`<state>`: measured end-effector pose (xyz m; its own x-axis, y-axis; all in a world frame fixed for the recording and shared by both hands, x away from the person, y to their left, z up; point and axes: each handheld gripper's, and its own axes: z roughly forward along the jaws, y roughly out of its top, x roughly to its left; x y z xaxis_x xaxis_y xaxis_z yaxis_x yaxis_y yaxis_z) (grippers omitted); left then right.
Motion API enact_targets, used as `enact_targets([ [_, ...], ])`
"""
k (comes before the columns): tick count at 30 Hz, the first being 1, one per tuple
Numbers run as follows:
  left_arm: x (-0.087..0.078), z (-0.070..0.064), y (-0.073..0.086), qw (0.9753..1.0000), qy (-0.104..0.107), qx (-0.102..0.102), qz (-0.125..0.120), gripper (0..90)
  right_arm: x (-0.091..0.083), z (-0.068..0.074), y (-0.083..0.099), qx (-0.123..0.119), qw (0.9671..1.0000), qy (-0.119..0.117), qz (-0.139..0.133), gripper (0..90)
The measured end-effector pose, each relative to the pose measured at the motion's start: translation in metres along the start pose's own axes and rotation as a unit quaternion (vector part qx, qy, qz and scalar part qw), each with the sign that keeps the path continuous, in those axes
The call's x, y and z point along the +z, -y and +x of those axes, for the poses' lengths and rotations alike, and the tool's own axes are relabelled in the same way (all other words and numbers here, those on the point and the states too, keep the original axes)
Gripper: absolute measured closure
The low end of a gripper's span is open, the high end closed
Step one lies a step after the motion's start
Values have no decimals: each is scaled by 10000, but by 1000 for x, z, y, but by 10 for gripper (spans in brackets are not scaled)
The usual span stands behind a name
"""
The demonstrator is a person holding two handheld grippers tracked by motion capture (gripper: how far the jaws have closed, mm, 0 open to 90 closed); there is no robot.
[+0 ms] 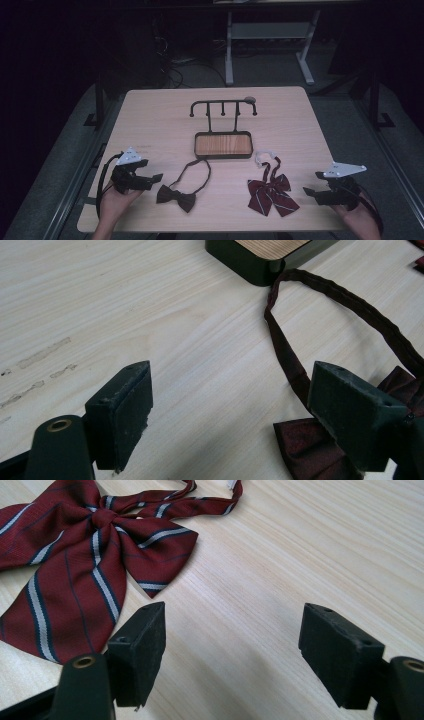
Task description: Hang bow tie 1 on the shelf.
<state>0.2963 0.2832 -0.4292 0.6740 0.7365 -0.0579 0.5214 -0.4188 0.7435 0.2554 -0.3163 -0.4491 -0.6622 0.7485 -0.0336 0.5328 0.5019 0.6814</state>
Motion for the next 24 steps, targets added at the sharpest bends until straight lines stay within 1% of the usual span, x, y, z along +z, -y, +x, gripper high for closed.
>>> enact_targets([
  [1,0,1,0,10000,-4,33,8,179,0,1,0,21,10000,10,10,265],
  [3,0,1,0,10000,0,19,10,178,0,2,-1,-14,10000,12,27,263],
  [5,0,1,0,10000,21,12,6,178,0,3,-1,1,10000,7,23,261],
  [6,0,1,0,10000,35,27,-2,179,1,3,-1,-28,10000,13,9,258],
  [8,0,0,0,10000,54,5,-21,179,0,5,-3,13,10000,1,0,252],
  [10,-1,0,0,10000,42,50,-55,179,-1,7,-4,-28,10000,8,-54,248],
  [12,-1,-1,0,10000,40,21,-75,179,-3,9,-6,-22,10000,5,-57,247],
  [13,-1,-1,1,9999,42,15,-100,179,-3,9,-8,-59,10000,1,-53,247],
  [14,-1,-1,2,10000,56,-32,-75,179,-3,10,-10,-62,10000,7,-35,242],
  [16,-2,1,2,10000,66,-2,-43,179,-3,12,-14,-128,9999,-2,19,235],
  [17,-2,1,2,10000,54,-35,-63,179,-3,14,-15,-139,9999,-14,60,235],
  [20,-4,2,2,9999,36,-52,-117,179,-3,17,-20,-277,9996,-45,97,229],
  [21,-3,1,2,9998,23,-88,-151,179,-4,17,-23,-274,9996,-42,83,228],
  [22,-4,2,3,9998,15,-91,-152,179,-6,17,-28,-267,9996,-76,88,206],
  [23,-4,2,3,9998,14,-110,-160,179,-6,17,-28,-267,9996,-76,88,206],
  [24,-5,3,3,9999,13,-66,-138,179,-6,17,-30,-262,9996,-80,116,205],
])
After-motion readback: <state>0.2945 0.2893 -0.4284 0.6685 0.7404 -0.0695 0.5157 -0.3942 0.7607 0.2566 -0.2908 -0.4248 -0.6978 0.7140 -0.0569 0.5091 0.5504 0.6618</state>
